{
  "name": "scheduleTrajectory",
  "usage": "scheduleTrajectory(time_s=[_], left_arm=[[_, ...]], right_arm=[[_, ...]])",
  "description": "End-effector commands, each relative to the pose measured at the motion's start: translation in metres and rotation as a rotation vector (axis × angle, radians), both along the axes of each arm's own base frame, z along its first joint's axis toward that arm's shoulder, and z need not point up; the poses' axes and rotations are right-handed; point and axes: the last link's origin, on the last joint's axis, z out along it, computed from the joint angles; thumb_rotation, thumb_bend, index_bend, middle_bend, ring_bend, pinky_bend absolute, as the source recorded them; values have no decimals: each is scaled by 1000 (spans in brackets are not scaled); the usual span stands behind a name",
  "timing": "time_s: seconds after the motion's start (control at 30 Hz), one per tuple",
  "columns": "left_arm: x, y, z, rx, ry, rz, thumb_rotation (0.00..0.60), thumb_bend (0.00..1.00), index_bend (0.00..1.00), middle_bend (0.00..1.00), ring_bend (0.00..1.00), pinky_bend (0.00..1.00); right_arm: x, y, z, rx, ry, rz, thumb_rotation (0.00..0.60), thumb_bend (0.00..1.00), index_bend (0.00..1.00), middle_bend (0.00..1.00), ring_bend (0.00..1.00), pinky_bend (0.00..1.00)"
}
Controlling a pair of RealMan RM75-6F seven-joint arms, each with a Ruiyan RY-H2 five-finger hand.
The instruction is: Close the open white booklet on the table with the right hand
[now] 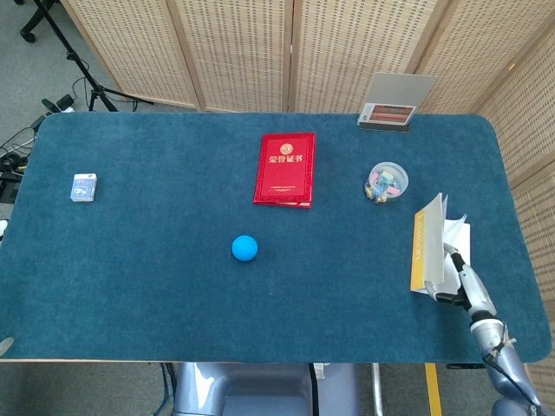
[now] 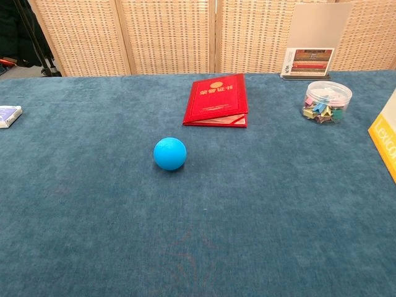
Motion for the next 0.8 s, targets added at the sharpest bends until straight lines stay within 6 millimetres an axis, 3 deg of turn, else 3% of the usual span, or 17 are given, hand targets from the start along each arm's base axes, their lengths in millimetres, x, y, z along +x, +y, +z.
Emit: scheduleTrajectory(time_s=[0.03,0.13,0.4,0.47,0.53,0.8], left_arm=[[0,0,-1,-1,2,-1,600,0,0,0,0,0],[0,0,-1,-3,2,0,600,0,0,0,0,0],[0,0,2,4,-7,0,600,0,0,0,0,0],[0,0,2,4,-7,-1,600,0,0,0,0,0],[0,-1,2,9,-7,-3,600,0,0,0,0,0],[-1,-1,2,14,-5,-6,600,0,0,0,0,0]], right_arm=[[-10,-7,14,-30,116,12,600,170,0,0,0,0],[-10,-8,22,-57,181,25,600,110,0,0,0,0],[4,0,52,-319,399,82,600,105,0,0,0,0],[13,7,61,-396,457,126,600,105,0,0,0,0],[32,26,71,-459,488,215,600,105,0,0,0,0],[56,64,79,-512,576,364,600,53,0,0,0,0]])
